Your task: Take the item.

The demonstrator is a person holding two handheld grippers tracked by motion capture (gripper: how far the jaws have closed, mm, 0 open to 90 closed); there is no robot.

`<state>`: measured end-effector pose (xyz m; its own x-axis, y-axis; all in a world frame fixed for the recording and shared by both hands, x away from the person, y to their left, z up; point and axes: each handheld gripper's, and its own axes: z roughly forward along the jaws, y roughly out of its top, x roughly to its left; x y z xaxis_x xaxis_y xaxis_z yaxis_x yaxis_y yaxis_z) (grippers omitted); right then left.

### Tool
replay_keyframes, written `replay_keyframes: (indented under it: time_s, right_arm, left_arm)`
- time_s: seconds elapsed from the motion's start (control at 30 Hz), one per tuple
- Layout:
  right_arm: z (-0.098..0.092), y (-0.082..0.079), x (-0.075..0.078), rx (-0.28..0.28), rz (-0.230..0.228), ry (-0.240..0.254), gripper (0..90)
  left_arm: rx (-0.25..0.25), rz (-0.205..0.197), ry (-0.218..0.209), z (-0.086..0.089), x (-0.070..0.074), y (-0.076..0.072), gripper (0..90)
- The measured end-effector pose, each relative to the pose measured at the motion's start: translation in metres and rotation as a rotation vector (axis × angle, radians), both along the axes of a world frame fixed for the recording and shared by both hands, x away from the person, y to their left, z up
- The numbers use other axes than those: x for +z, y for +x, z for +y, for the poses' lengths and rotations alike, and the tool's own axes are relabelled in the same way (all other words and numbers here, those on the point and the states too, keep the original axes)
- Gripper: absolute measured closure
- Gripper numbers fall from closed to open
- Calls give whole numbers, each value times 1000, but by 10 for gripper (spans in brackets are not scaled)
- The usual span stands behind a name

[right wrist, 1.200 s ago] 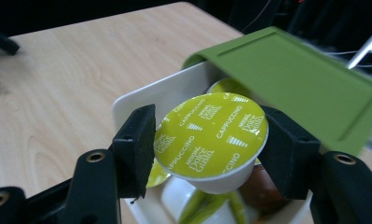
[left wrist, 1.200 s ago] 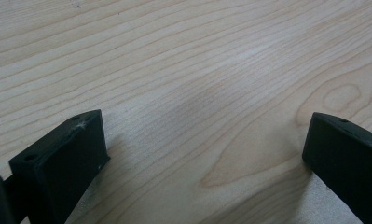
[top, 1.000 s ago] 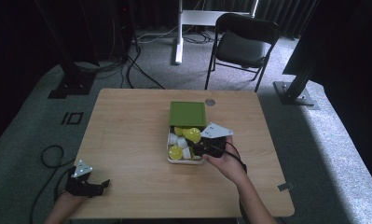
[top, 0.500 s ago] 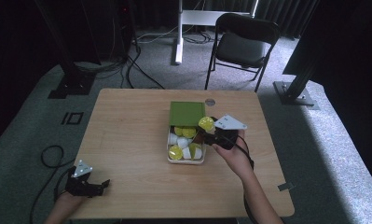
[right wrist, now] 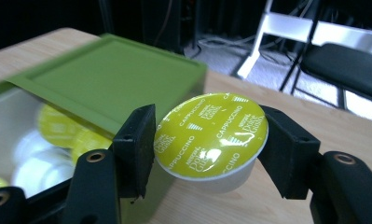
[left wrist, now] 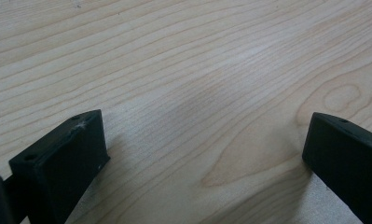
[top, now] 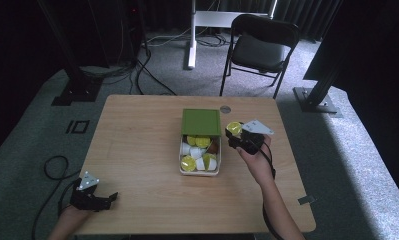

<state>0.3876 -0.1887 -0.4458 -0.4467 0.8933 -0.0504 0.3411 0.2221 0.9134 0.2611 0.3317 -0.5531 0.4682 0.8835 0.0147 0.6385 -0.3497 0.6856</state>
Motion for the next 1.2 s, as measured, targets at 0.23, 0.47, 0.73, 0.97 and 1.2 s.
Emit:
replay_keyframes:
  time_s: [0.23,0.47,0.73,0.97,1.2]
  right_arm:
    - [-13,16,-21,-59,48,11,402]
    - [-26,35,-49,-117,102,27,402]
    - [-35,51,-79,-174,158,9,402]
    - [-39,63,-93,-204,199,20,402]
    - [-39,69,-102,-223,225,12,402]
  left_arm:
    - [0,0,0,0,0,0,5]
    - [0,0,0,0,0,0,5]
    - [0,0,0,0,0,0,5]
    - [0,0,0,0,0,0,5]
    - [0,0,0,0,0,0,5]
